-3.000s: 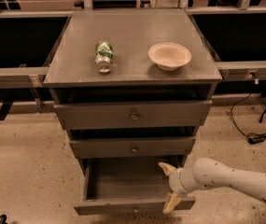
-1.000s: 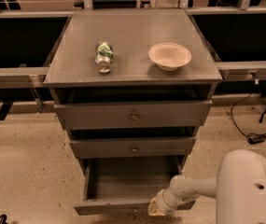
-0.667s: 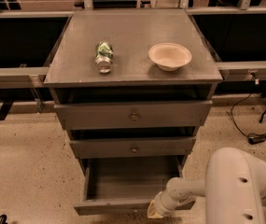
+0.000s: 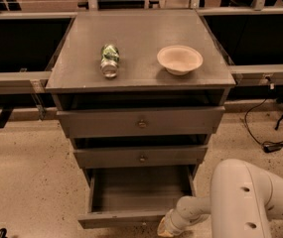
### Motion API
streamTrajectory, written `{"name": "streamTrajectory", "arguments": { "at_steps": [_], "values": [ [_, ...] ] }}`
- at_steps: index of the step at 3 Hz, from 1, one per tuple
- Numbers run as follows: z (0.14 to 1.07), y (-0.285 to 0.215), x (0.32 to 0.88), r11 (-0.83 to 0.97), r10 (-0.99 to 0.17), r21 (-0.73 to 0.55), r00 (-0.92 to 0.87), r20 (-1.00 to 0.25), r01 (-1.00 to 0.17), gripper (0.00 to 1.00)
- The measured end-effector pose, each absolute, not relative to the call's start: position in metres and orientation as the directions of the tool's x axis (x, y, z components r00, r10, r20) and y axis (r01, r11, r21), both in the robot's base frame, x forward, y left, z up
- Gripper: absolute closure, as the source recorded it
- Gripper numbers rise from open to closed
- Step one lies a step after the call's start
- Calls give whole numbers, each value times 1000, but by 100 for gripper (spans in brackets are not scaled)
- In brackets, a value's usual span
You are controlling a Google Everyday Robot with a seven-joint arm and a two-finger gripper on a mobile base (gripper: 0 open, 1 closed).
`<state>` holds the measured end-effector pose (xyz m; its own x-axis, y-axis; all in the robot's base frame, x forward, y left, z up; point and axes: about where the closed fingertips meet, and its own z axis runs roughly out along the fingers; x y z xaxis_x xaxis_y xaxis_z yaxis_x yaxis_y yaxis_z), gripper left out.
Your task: Close bottom drawer
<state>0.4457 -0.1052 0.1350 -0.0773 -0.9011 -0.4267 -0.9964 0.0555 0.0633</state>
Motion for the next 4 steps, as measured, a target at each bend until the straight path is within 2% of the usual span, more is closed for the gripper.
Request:
{"name": "streamTrajectory", "arguments": {
  "at_steps": [3,4],
  "values": [
    [135,-105,446,55,-901,64,-77,-427,-996,0],
    [135,-104,445,52,-902,64,-74,-426,-997,2]
  ]
}}
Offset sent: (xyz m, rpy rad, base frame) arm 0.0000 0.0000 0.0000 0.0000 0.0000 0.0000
